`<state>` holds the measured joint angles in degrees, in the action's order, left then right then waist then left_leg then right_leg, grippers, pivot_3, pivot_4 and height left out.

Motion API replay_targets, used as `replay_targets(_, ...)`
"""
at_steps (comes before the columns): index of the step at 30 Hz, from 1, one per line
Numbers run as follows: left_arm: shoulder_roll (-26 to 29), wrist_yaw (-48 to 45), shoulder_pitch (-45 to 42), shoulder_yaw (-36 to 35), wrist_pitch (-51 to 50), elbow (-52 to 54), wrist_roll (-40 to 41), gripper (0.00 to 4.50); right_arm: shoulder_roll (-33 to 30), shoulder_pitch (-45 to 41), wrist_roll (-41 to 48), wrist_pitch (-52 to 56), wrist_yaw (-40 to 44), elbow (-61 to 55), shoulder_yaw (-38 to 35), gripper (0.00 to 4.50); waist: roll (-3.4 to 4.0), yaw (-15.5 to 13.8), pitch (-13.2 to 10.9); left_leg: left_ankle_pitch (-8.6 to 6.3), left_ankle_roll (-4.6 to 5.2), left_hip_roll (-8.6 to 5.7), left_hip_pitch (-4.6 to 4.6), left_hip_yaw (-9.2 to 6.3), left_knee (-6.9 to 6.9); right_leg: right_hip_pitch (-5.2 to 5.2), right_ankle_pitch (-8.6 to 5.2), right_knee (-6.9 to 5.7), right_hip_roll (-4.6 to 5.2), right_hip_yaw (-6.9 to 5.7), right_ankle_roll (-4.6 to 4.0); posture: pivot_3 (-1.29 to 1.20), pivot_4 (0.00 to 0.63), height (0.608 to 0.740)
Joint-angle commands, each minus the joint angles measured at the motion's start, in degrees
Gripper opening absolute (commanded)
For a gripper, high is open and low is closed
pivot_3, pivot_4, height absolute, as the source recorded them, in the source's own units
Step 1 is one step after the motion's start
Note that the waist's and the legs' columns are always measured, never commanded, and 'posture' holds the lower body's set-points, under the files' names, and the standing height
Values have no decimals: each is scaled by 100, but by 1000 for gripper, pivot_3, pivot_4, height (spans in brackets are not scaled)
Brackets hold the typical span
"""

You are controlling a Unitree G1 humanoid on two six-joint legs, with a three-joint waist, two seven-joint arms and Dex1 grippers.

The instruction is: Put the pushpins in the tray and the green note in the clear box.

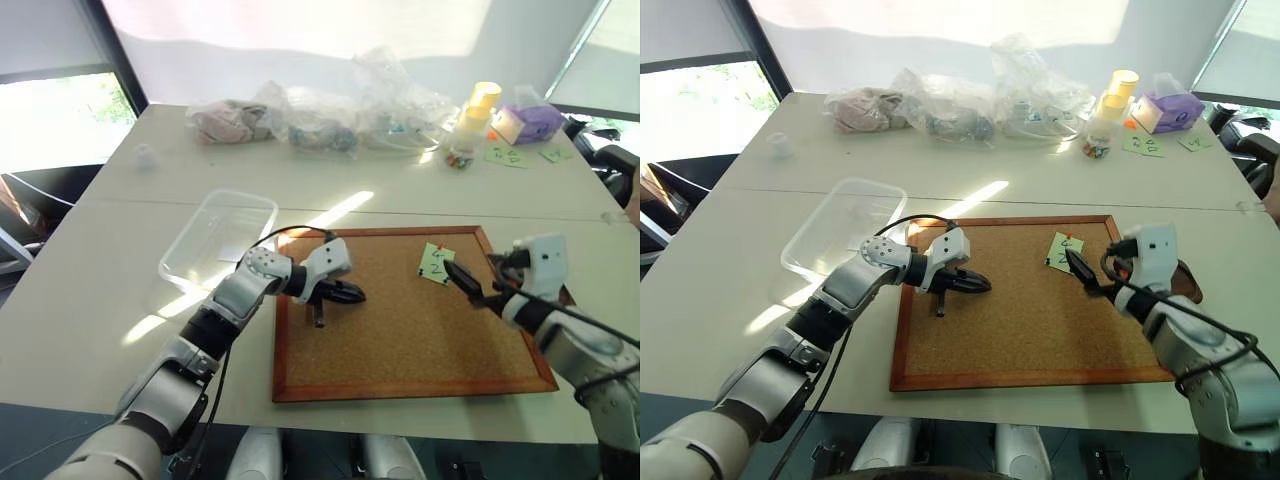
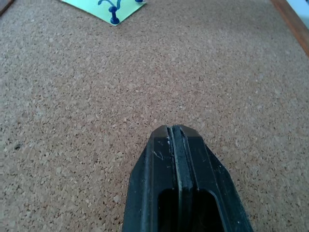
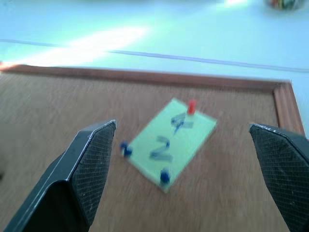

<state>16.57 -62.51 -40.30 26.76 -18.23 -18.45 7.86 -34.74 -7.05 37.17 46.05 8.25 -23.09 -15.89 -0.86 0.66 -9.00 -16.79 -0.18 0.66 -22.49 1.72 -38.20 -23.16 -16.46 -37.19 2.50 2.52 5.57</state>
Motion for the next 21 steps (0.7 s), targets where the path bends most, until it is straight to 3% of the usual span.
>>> replay_targets(1, -51, 68, 111, 170, 49, -174, -318, 35, 123, -567, -608, -247, 3, 886, 385, 4500, 1, -28, 1, 0, 0, -3, 0, 0, -1, 3, 0, 0, 3, -2, 0, 0, 150, 740)
replay_targets(6, -98, 171, 248, 96, -24, -63, -362, 35, 344, -1056, -876, -434, 212, 1813, 444, 4500, 3, -49, 2, 0, 1, -9, -3, -1, -1, 5, 2, 3, 13, -2, 3, 0, 150, 740)
replay_targets(15, -55, 222, 376, 15, -131, 92, -395, 35, 510, -1398, -1327, -750, 585, 2424, 666, 4500, 4, 3, 3, 0, 1, -6, 5, -1, -2, 11, 5, 0, 14, -1, 9, 0, 150, 740)
replay_targets(18, -41, 227, 390, 13, -158, 121, -401, 0, 568, -1453, -1452, -783, 651, 2523, 706, 3592, 4, 3, 3, 0, 1, -7, 5, -1, -2, 11, 6, 0, 15, -1, 10, 0, 150, 740)
replay_targets(21, -29, 234, 412, 10, -183, 156, -407, 0, 596, -1464, -1547, -770, 693, 2579, 712, 2120, 5, 3, 3, 0, 1, -6, 5, -2, -2, 11, 6, -1, 15, -1, 10, 0, 150, 740)
